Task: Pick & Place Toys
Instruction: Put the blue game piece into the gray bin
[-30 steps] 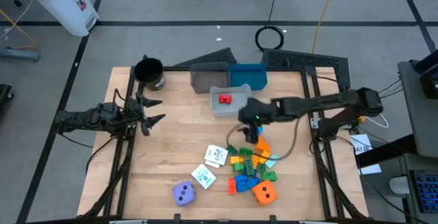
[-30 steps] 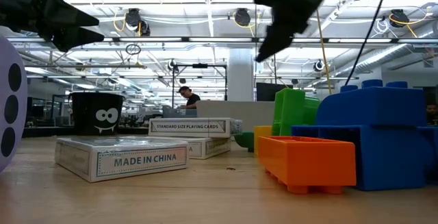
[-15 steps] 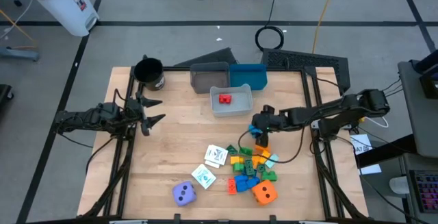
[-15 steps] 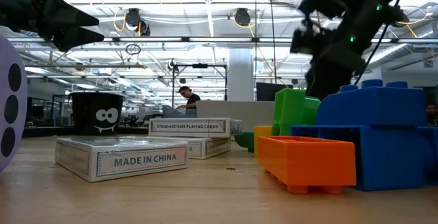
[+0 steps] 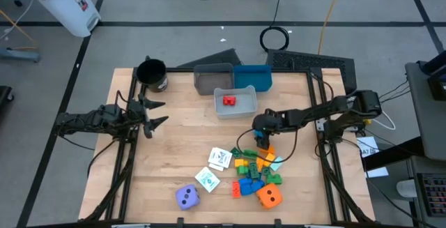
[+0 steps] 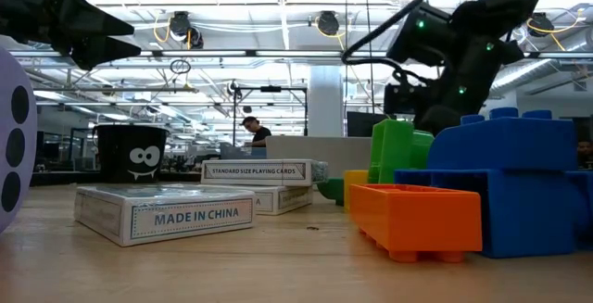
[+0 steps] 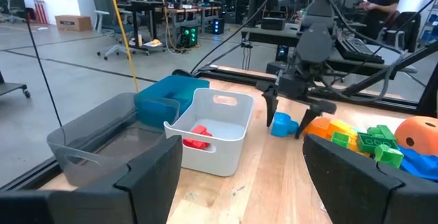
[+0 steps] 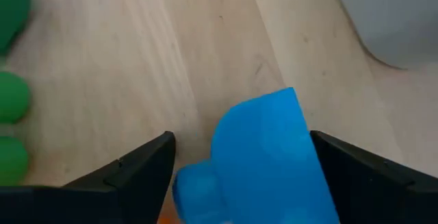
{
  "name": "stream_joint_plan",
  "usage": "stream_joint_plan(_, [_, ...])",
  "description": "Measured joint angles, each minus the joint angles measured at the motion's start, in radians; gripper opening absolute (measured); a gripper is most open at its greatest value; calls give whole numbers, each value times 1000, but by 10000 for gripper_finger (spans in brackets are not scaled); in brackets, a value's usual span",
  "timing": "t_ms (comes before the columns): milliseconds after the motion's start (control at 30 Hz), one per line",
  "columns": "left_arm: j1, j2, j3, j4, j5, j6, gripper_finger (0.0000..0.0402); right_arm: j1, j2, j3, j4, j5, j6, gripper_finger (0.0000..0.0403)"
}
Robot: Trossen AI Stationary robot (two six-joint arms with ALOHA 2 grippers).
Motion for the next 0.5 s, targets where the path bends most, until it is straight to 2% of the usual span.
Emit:
stream_joint_plan(233, [0,0,0,0,2,0,310,0,-15,1,-12,-1,-6,261])
stream_joint_plan(500, [0,0,0,0,3,0,310,0,-13,1,-41,-3,-6,160])
